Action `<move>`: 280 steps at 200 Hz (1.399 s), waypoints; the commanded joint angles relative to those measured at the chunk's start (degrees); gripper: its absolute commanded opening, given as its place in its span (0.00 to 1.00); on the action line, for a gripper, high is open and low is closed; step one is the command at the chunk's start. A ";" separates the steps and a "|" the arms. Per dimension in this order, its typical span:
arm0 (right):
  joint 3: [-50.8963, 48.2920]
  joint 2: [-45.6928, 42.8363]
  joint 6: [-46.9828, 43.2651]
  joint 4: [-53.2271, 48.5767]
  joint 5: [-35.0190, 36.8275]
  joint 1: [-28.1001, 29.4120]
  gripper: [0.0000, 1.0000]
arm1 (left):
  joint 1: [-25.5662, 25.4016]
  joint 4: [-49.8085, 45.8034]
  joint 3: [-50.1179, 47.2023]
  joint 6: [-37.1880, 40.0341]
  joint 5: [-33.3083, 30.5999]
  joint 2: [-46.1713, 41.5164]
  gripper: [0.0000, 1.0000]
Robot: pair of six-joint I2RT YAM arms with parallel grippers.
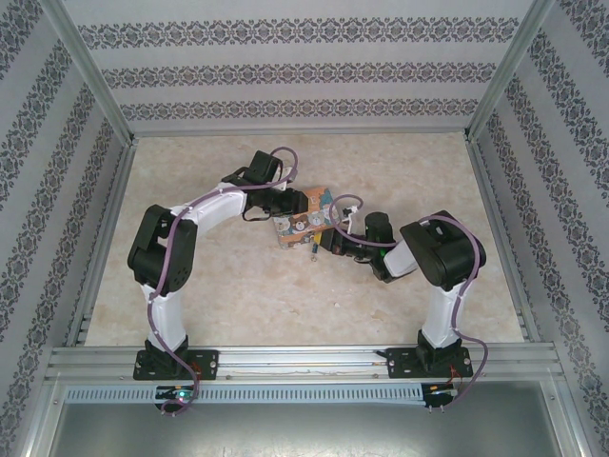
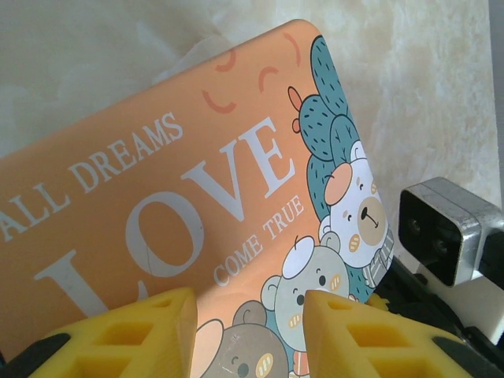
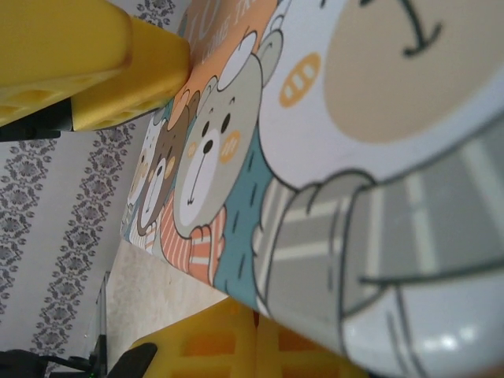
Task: Unlock a padlock with a key
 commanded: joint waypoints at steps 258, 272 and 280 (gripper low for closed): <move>-2.98 2.05 16.61 15.16 29.47 6.30 0.00 | -1.83 -0.05 -7.37 -5.90 0.20 -1.88 0.40; -2.87 2.31 17.05 15.16 29.87 6.30 0.00 | -1.75 -0.13 -7.19 -5.81 0.29 -1.89 0.40; -2.63 2.35 17.18 15.23 29.87 6.30 0.00 | -1.78 -0.26 -7.11 -5.64 0.29 -1.85 0.40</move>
